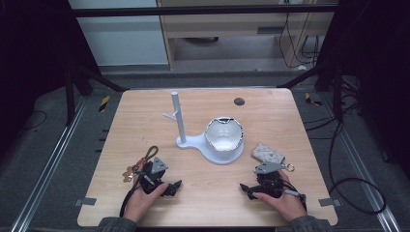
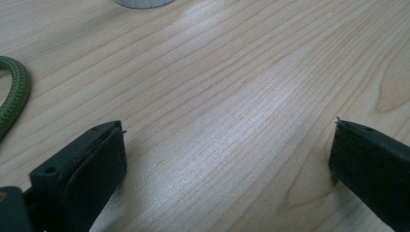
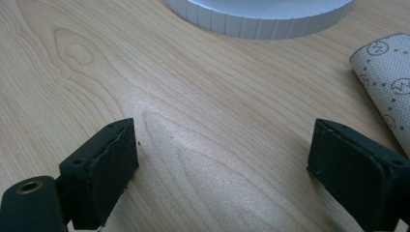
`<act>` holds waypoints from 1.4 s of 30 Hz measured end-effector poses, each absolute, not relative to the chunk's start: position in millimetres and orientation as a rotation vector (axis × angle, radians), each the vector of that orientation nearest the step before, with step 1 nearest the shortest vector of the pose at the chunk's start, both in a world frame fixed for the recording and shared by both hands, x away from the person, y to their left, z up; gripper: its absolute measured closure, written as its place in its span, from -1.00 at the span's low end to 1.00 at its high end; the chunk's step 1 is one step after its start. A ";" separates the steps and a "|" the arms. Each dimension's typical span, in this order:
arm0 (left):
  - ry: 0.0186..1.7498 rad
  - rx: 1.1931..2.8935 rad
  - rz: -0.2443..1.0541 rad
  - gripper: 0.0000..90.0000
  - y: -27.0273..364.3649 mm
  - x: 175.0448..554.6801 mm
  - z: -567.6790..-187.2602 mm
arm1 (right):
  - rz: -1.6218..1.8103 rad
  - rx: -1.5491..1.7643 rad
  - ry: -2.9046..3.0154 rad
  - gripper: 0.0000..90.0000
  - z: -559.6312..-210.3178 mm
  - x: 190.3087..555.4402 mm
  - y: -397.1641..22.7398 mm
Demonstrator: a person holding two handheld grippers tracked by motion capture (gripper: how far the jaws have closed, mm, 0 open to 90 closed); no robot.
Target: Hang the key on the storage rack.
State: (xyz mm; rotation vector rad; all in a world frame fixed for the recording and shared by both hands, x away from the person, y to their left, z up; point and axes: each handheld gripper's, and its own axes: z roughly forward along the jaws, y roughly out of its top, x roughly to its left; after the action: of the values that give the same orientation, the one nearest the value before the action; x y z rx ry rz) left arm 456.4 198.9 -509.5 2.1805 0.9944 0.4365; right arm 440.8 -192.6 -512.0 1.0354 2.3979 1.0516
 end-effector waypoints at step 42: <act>1.246 2.425 0.397 -0.23 290.0 532.3 -440.7 | 1.036 1.058 2.393 -0.88 -512.6 441.6 -191.0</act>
State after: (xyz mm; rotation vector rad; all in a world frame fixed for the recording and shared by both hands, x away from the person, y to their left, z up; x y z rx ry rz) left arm 532.3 290.0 -440.7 2.4255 1.2458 0.3974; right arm 441.6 -191.0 -512.6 1.0581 2.3928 1.0362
